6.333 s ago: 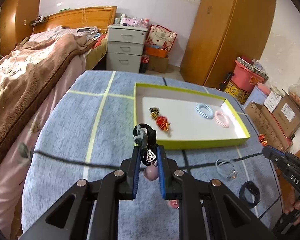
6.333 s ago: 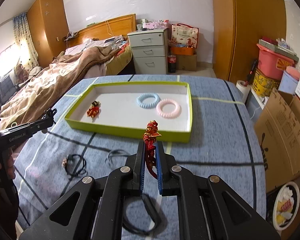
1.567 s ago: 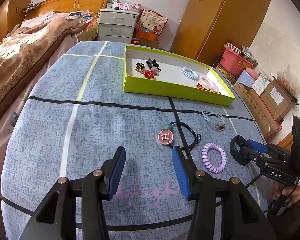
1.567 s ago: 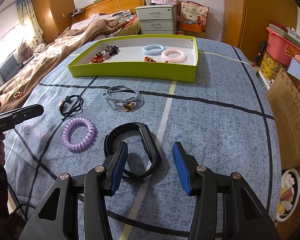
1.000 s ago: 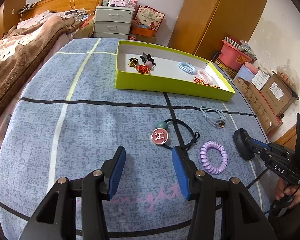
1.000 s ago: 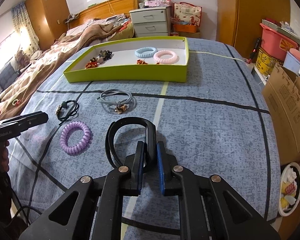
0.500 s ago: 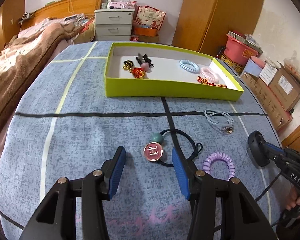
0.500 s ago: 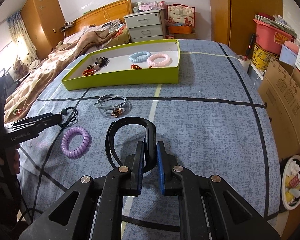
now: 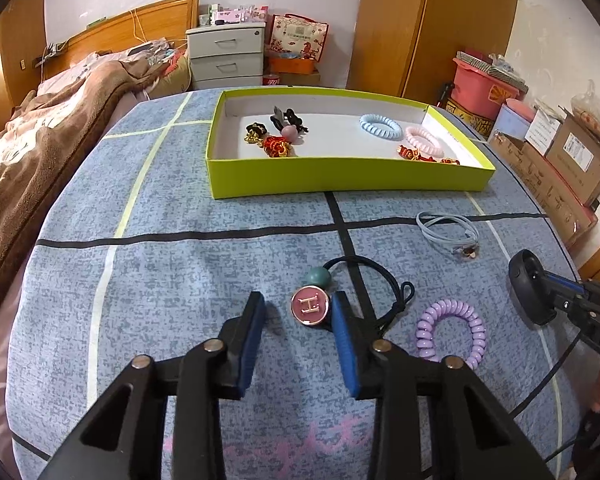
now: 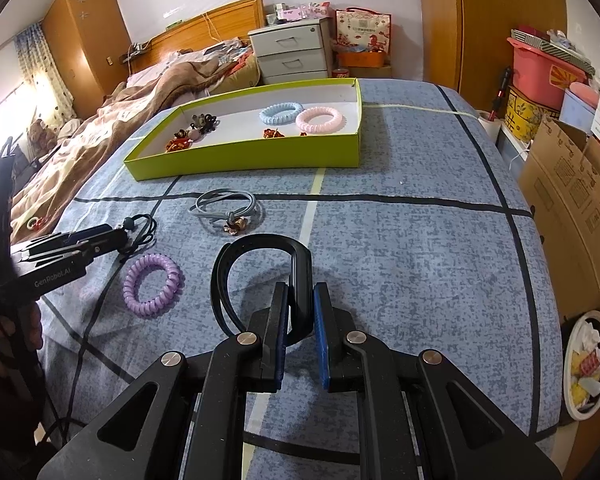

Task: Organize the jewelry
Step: 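Grasp the pink H-disc hair tie with the left tool while the right tool holds the band, then carry both items into the green tray and open both tools to release, then move the right tool to the grey cord hair tie and grasp it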

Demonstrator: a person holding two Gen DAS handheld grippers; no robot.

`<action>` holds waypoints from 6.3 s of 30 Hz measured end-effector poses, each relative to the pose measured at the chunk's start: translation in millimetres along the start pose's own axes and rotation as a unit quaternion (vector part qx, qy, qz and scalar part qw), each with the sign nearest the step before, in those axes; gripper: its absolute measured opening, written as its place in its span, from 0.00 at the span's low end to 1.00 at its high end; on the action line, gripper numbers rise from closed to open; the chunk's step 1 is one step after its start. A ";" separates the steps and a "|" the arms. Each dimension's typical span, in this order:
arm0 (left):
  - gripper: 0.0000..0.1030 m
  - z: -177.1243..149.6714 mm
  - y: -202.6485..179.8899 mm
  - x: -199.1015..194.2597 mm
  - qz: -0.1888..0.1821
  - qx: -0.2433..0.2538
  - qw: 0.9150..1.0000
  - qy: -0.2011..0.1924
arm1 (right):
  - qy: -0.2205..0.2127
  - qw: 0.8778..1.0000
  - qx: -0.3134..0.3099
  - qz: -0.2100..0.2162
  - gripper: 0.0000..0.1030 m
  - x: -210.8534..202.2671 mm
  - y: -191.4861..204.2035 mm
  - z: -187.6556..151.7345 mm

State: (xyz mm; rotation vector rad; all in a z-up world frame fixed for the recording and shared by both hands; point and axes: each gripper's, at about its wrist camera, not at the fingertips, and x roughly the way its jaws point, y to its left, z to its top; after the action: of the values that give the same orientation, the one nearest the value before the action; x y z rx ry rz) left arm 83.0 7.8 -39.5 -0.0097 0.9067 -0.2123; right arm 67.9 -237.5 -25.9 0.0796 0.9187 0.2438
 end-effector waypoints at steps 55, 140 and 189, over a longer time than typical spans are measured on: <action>0.20 52.9 -2.0 -38.3 -0.056 -0.013 0.996 -0.071 | -0.037 0.999 -0.013 0.013 0.13 -0.5 26.8 56.8; 0.45 99.7 -14.8 29.8 -0.026 0.001 0.999 -0.027 | -0.023 0.998 0.011 -0.053 0.35 78.0 -5.7 157.4; 0.47 4.5 6.9 -26.0 -0.059 -0.032 0.997 -0.023 | 0.019 1.000 0.015 0.017 0.35 50.8 45.2 37.7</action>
State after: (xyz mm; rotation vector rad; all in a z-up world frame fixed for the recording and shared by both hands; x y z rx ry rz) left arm 72.3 19.1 -17.1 -0.1274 0.8685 -0.2911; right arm 119.6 -180.1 -34.8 0.1191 0.9597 0.2638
